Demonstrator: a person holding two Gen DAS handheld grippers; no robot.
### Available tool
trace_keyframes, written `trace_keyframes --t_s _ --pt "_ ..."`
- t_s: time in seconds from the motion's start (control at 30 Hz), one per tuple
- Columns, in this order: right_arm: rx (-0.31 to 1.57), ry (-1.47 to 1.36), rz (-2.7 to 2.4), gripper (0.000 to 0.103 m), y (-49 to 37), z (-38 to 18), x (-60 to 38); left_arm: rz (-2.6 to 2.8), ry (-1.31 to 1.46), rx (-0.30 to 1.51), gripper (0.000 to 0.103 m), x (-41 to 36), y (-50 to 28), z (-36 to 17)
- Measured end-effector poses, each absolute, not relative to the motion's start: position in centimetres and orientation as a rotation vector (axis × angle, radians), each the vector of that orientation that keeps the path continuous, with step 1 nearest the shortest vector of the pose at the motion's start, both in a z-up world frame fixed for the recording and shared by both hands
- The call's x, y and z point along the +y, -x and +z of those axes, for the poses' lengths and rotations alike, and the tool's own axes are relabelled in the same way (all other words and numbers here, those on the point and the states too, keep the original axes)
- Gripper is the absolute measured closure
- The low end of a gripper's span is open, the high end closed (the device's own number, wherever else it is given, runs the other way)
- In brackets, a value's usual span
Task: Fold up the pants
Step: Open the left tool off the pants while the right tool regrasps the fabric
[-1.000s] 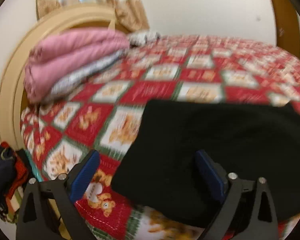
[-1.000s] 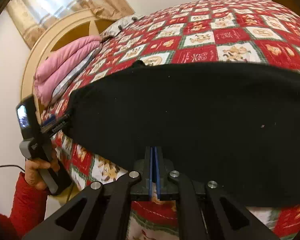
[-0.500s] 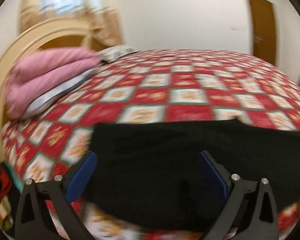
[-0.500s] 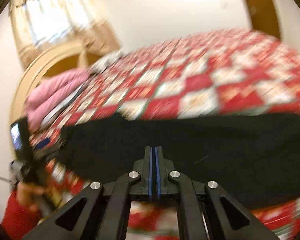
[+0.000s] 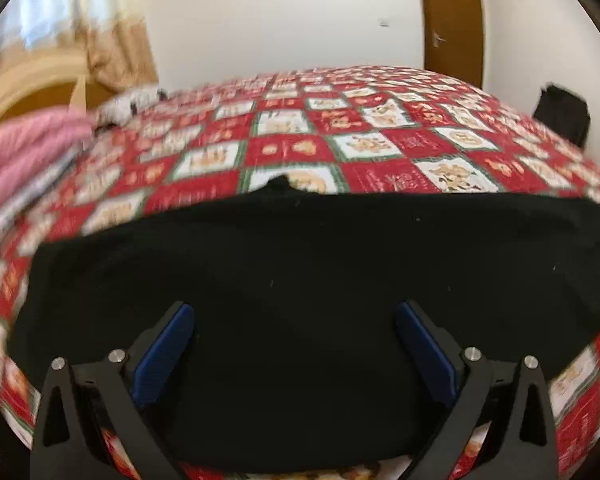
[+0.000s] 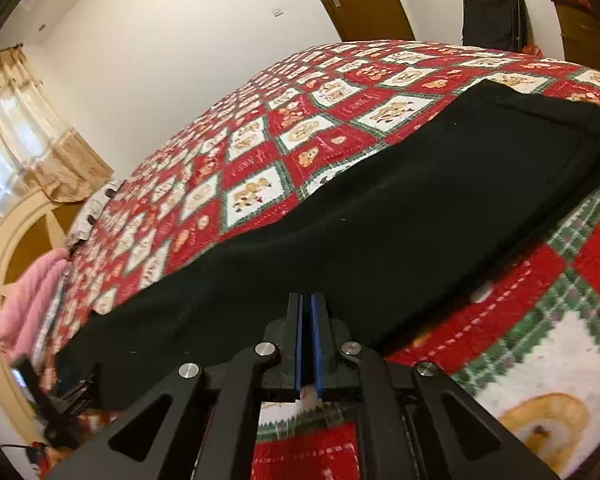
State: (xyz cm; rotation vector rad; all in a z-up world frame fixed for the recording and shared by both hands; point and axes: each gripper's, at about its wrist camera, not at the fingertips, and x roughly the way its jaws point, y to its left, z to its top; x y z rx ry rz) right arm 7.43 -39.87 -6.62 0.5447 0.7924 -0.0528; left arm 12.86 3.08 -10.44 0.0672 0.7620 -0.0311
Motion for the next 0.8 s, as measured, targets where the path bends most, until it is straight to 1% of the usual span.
trace_keyframes --t_s 0.03,0.07,0.1,0.13,0.17,0.2,0.23,0.27,0.33,0.4,0.57,0.8 --pt "0.765 -0.556 -0.058 0.098 -7.0 -5.8 -40.4 -0.033 -0.032 0.774 0.0 3.6 -12.9 -10.3" --pt "0.682 -0.589 -0.081 0.098 -5.9 -4.6 -41.7 -0.031 -0.03 0.775 0.0 3.6 -12.7 -10.3" --pt "0.638 -0.608 -0.106 0.098 -5.1 -3.8 -42.4 -0.029 -0.041 0.774 0.0 3.4 -12.6 -10.4" --pt "0.572 -0.636 -0.161 0.094 -3.9 -2.8 -44.2 -0.028 -0.053 0.768 0.0 3.2 -12.5 -10.5" --pt "0.539 -0.65 -0.202 0.073 -3.1 -2.3 -45.5 -0.025 -0.056 0.762 0.0 3.2 -12.3 -10.6" --pt "0.518 -0.662 -0.25 0.054 -2.4 -1.9 -46.5 -0.022 -0.048 0.76 0.0 3.2 -12.2 -10.6" --pt "0.5 -0.685 -0.319 0.022 -1.5 -1.8 -48.3 -0.018 -0.037 0.76 0.0 3.3 -12.2 -10.7" --pt "0.477 -0.709 -0.358 0.019 -0.8 -1.9 -49.2 -0.014 -0.034 0.758 0.0 3.2 -12.2 -10.8" --pt "0.443 -0.768 -0.408 0.019 0.3 -2.7 -51.5 -0.01 -0.043 0.754 0.0 3.0 -12.3 -10.9" --pt "0.457 -0.784 -0.395 0.019 0.1 -3.3 -52.3 -0.013 -0.041 0.755 0.0 3.1 -12.2 -10.9" --pt "0.472 -0.718 -0.388 0.02 -1.1 -3.2 -51.0 -0.011 -0.038 0.751 0.0 3.2 -12.2 -10.9" --pt "0.504 -0.743 -0.329 0.02 -2.1 -3.4 -50.3 -0.012 -0.037 0.751 0.0 3.2 -12.1 -10.9"
